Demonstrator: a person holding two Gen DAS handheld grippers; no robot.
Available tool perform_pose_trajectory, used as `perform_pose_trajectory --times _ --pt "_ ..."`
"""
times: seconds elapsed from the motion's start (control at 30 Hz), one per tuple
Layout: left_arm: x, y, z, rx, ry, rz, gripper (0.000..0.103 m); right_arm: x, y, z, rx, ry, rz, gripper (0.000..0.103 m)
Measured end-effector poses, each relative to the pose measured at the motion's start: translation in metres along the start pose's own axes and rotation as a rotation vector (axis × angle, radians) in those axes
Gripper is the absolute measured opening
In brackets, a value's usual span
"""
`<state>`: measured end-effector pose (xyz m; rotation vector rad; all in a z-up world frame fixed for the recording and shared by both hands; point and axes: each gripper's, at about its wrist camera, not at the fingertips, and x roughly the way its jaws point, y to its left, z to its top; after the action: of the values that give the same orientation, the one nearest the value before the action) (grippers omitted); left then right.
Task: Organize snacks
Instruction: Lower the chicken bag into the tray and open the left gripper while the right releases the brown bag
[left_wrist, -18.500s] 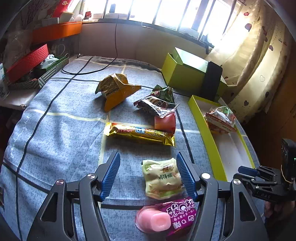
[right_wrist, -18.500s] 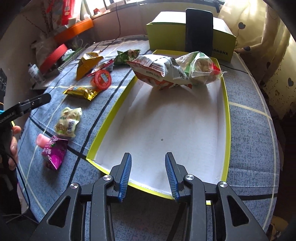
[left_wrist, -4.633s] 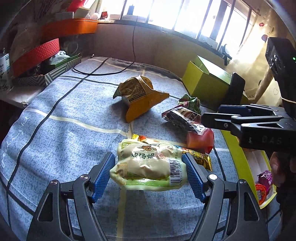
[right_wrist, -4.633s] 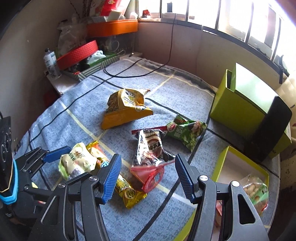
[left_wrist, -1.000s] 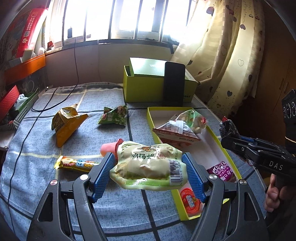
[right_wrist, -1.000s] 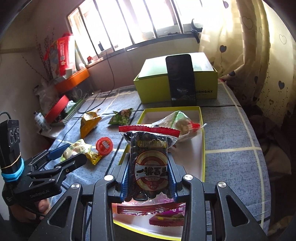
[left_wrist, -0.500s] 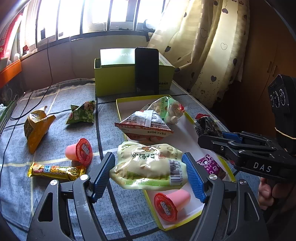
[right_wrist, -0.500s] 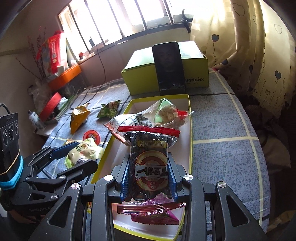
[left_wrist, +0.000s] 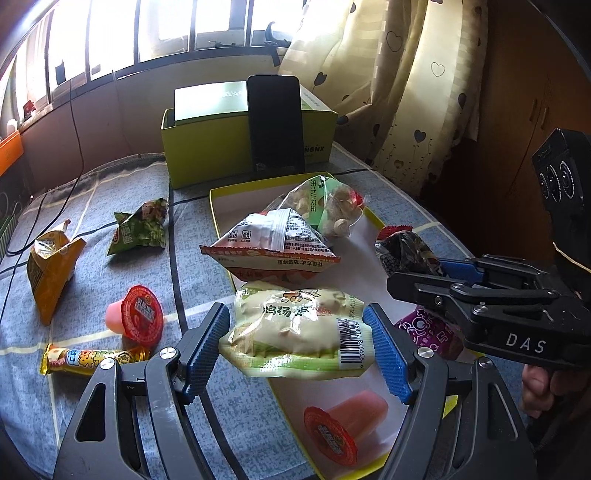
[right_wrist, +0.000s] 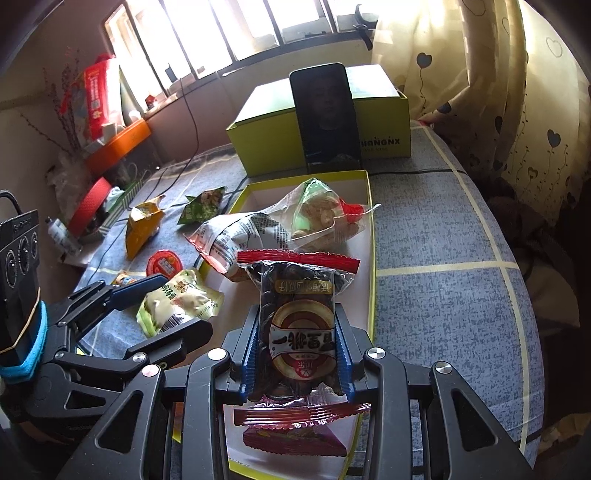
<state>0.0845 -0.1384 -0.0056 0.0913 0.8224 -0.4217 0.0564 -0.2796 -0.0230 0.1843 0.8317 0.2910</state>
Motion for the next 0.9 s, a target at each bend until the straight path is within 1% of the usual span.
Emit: perform_pose_trajectory --times 0.13,0.27,0.47,0.7,0.8,0.83,0.9 --pt "0.010 0.000 0.005 0.007 0.015 0.005 0.075 0.007 -0.002 0.000 0.002 0.017 -0.001 0.034" --pt "0.018 0.004 0.007 -0.012 0.040 -0.024 0.075 0.011 -0.003 0.003 0.001 0.018 -0.011 0.034" --pt "0.021 0.007 0.005 -0.019 0.030 -0.030 0.076 0.012 -0.002 0.006 -0.019 0.022 -0.021 0.034" --pt "0.013 0.008 0.005 -0.027 -0.002 -0.064 0.076 -0.005 0.003 0.005 -0.055 -0.017 -0.028 0.034" --pt "0.016 0.006 0.005 -0.011 0.008 -0.085 0.076 -0.008 0.001 0.003 -0.055 -0.012 -0.033 0.034" --pt "0.018 0.005 0.004 0.001 0.010 -0.078 0.080 -0.007 0.001 0.002 -0.056 -0.007 -0.034 0.034" --pt "0.021 0.003 0.003 0.012 0.030 -0.060 0.080 -0.006 0.001 0.000 -0.057 0.003 -0.035 0.034"
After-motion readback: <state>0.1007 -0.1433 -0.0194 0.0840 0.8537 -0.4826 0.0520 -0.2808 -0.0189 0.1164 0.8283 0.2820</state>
